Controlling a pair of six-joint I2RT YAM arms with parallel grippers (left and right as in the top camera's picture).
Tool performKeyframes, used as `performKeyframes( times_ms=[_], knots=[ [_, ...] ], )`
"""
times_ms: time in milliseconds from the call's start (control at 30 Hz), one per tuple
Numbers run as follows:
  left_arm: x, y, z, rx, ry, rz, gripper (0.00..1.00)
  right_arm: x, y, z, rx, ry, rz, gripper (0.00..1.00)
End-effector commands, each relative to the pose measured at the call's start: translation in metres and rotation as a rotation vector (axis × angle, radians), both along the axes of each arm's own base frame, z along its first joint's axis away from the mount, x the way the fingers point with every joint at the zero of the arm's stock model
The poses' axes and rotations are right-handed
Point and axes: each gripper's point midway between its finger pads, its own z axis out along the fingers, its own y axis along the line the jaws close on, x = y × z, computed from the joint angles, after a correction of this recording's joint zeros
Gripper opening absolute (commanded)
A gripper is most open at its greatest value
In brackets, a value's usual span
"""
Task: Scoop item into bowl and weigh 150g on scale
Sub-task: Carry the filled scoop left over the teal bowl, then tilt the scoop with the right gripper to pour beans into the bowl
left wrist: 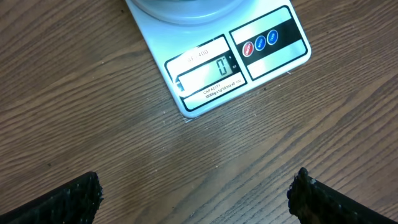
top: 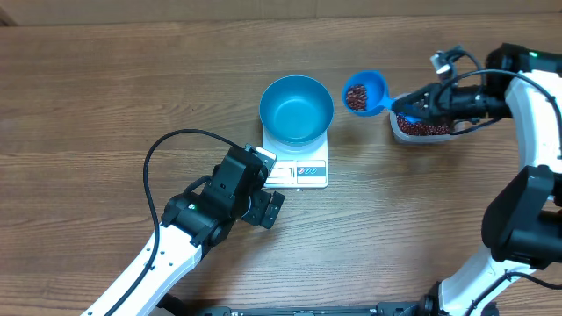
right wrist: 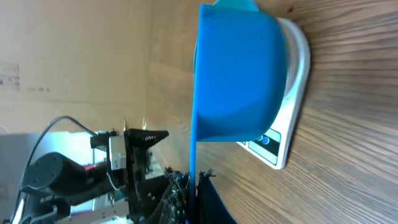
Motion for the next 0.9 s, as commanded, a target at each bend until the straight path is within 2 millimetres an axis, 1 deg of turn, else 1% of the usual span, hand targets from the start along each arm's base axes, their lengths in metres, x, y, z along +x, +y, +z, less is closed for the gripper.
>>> performKeyframes(
  times_ms=[0, 100, 233, 333, 367, 467, 633, 733, 867],
  knots=[
    [0.005, -0.003, 0.008, -0.012, -0.018, -0.008, 1.0, 0.0, 0.017, 0.02, -0.026, -0.075, 0.031, 0.04],
    [0.005, -0.003, 0.008, -0.012, -0.018, -0.008, 0.99, 0.002, 0.028, 0.017, -0.126, -0.076, 0.034, 0.04],
    [0.005, -0.003, 0.008, -0.012, -0.018, -0.008, 1.0, 0.005, 0.05, 0.012, -0.251, -0.099, 0.048, 0.04],
    [0.005, -0.003, 0.008, -0.012, -0.018, -0.008, 1.0, 0.004, 0.074, 0.012, -0.287, -0.132, 0.088, 0.04],
    [0.005, -0.003, 0.008, -0.012, -0.018, -0.008, 1.0, 0.005, 0.079, 0.011, -0.312, -0.134, 0.089, 0.04],
    [0.005, -0.003, 0.008, -0.012, -0.018, -0.008, 1.0, 0.008, 0.088, 0.008, -0.412, -0.164, 0.096, 0.04],
    [0.005, -0.003, 0.008, -0.012, -0.018, -0.008, 1.0, 0.015, 0.101, 0.013, -0.588, -0.268, 0.107, 0.04],
    [0.005, -0.003, 0.008, -0.012, -0.018, -0.008, 1.0, 0.019, 0.108, 0.013, -0.658, -0.32, 0.111, 0.04],
    [0.005, -0.003, 0.008, -0.012, -0.018, -0.008, 1.0, 0.023, 0.114, 0.009, -0.755, -0.371, 0.106, 0.04]
  ],
)
